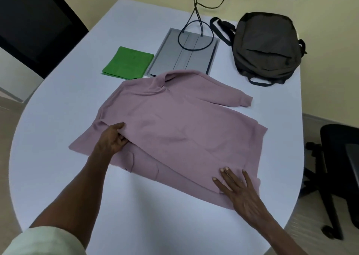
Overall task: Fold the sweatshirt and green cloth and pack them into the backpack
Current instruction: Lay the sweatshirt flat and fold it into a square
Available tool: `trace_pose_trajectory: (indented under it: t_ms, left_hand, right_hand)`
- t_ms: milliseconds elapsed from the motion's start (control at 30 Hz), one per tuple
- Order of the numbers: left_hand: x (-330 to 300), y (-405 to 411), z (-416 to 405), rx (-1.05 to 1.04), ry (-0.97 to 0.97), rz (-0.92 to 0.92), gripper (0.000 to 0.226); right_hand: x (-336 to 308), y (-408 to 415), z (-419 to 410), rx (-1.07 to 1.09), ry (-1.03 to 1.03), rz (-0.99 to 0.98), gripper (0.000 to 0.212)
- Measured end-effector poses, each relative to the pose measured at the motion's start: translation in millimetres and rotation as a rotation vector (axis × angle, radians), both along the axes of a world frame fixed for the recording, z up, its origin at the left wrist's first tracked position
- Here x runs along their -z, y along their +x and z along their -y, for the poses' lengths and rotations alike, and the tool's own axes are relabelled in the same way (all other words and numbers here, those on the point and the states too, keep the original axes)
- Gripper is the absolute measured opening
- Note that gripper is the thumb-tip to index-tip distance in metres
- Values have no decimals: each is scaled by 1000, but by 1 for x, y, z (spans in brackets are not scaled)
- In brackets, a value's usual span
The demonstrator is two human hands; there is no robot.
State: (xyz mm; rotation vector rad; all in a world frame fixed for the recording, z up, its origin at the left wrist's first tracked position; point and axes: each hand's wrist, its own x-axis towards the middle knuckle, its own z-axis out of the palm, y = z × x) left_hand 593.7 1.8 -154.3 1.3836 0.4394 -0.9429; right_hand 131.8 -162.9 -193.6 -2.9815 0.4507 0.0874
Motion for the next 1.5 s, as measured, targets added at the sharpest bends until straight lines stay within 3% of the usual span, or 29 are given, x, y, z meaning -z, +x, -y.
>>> trace_pose_trajectory:
  t_ms: [300,400,467,533,600,667,700,767,833,1100,1300,1400,1500]
  left_hand:
    - [17,8,-21,63,144,114,37]
    - [26,13,-28,77,243,381,13]
    - [32,16,-33,148,361,520,41]
    - [19,2,-29,184,536,604,56]
    - [14,-10,-21,247,721,959,66]
    - [18,-16,-20,470,700,1351,56]
    - [25,-13,-20,666,669,1463,52]
    - [36,-4,-22,1027,712,1324,63]
    - [41,3,-27,1176,843,1068,78]
    - [38,8,-22,1170,927,962,91]
    - [37,-14,-14,1056,988,1033,96]
    - [35,-30,-9,1016,972,1121,93]
    - [30,-27,1,981,927,1140,82]
  right_hand:
    - [8,-13,-18,73,41,-50,61]
    - [2,-4,-23,167,51,-30,53]
    - [-7,14,-30,238,52,53,44]
    - [-17,39,-36,234,70,132,49]
    - [-20,60,-39,169,60,116,52]
    - [-10,67,-40,128,48,18,58]
    - [-3,65,-40,127,45,-37,60]
    - [11,55,-39,141,39,-135,66]
    - [19,47,-39,159,38,-192,71]
    - [21,52,-39,180,36,-264,75]
    - [13,57,-41,171,103,-308,78]
    - [-1,63,-43,240,179,-230,69]
    - [-23,82,-26,325,175,54,52]
